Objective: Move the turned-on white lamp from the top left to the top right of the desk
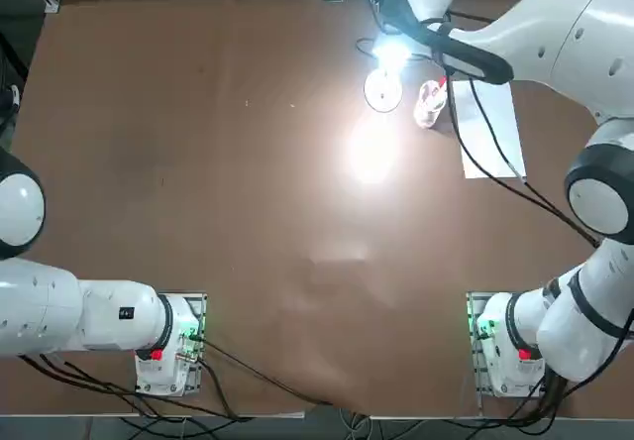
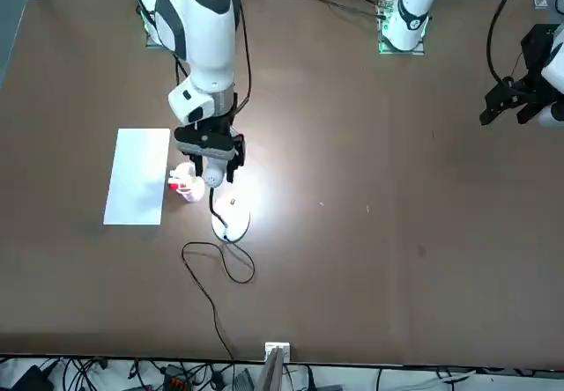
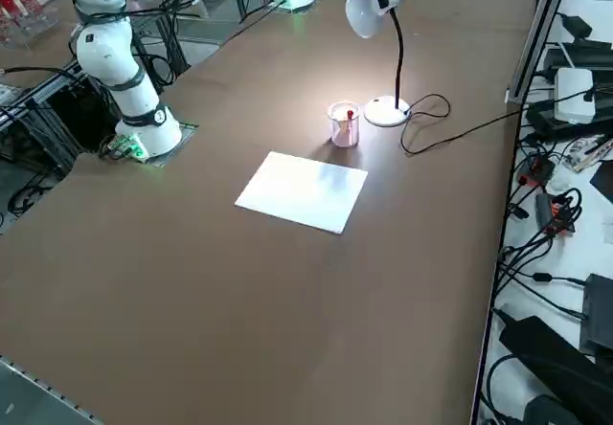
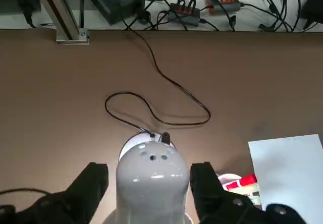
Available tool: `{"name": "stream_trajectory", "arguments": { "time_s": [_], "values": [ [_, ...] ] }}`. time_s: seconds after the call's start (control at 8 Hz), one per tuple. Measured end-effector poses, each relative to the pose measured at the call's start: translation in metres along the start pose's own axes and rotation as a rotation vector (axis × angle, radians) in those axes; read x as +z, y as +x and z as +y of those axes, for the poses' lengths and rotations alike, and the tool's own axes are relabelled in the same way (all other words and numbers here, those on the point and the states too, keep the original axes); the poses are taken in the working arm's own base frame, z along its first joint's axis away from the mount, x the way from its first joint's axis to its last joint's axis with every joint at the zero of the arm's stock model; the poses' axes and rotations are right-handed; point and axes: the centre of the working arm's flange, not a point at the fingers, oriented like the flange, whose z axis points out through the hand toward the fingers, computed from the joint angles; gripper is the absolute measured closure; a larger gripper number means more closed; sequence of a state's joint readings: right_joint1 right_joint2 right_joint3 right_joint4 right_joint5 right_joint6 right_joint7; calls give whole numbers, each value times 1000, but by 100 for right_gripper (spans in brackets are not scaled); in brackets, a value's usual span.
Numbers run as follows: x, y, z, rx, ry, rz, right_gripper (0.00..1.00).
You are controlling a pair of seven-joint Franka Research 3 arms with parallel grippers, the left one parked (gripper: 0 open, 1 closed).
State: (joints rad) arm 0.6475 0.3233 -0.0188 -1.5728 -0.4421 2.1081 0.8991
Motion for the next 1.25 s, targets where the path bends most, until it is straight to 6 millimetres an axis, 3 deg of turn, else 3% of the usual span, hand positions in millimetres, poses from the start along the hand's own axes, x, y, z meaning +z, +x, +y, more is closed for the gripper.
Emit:
{"name": "stream_trajectory", "arguments": {
  "time_s": [0.12, 0.38, 0.62, 0.88, 1.25],
  "values": [
    [5, 0, 0, 11, -2, -3, 15],
    [7, 2, 1, 50, -2, -3, 27],
    [7, 9, 8, 86, 12, -14, 27],
    [-9, 50, 42, 207, 57, -14, 27],
    [-48, 126, 137, 428, 75, 2, 27]
  ]
}}
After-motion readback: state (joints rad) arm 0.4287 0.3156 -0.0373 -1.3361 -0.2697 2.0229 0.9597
